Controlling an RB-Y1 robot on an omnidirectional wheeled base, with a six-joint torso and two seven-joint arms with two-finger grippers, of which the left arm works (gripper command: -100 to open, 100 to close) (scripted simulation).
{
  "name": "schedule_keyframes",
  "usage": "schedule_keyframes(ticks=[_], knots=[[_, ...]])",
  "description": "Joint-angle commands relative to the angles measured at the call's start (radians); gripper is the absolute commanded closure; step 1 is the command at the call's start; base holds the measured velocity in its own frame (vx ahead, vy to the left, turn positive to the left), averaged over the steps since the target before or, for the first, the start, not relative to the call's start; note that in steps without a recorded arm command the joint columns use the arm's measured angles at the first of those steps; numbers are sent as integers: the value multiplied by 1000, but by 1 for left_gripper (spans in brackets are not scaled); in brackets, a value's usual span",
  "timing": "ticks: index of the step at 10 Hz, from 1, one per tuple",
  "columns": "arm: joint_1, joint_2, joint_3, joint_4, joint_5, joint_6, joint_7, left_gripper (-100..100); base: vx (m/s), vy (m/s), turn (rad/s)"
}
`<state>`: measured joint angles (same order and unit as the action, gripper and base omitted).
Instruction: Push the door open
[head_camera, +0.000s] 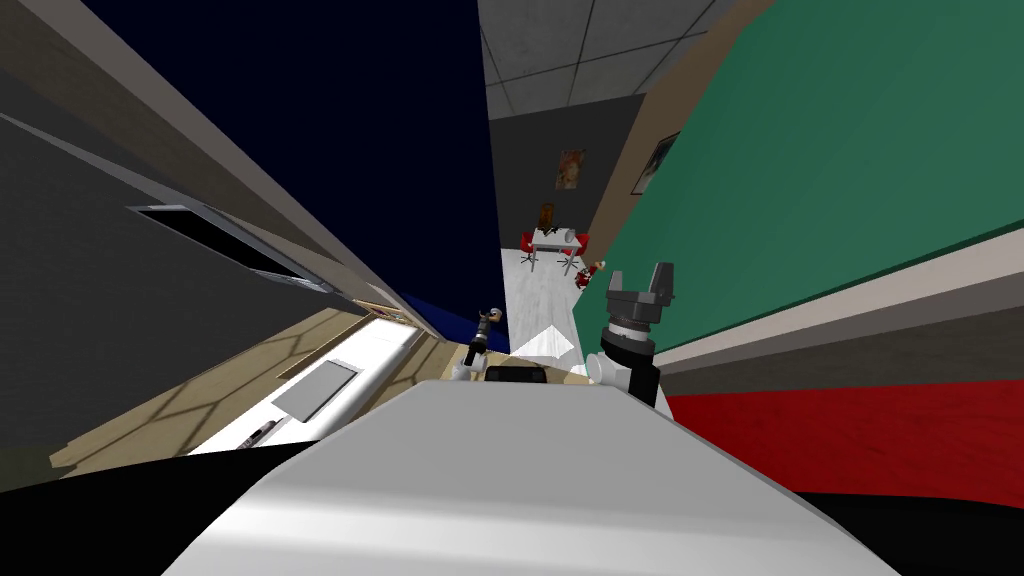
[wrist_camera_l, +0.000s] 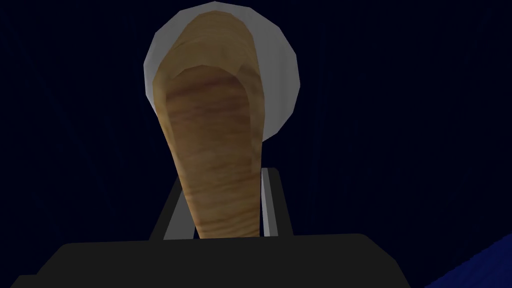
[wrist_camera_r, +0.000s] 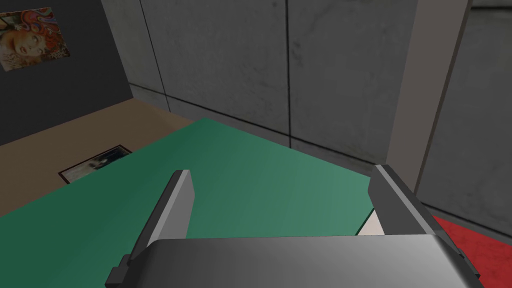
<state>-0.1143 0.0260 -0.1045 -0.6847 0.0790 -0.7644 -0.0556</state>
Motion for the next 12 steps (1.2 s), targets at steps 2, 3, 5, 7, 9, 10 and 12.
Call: schedule_keyframes(ticks=[2, 3, 5, 7, 9, 10, 12], knots=[[-13, 22, 27, 2, 12, -12, -5, 100, 188, -74, 17], [-14, 27, 36, 3, 17, -13, -8, 100, 212, -63, 47], [-15, 35, 57, 5, 27, -14, -13, 100, 207, -84, 47], [-15, 39, 68, 7, 33, -14, -16, 100, 159, -88, 45], [-17, 45, 97, 10, 47, -15, -24, 100, 158, -89, 56], [-17, 46, 109, 12, 53, -16, -27, 100, 191, -113, 63], [-18, 45, 133, 14, 65, -17, -33, 100, 216, -103, 66]])
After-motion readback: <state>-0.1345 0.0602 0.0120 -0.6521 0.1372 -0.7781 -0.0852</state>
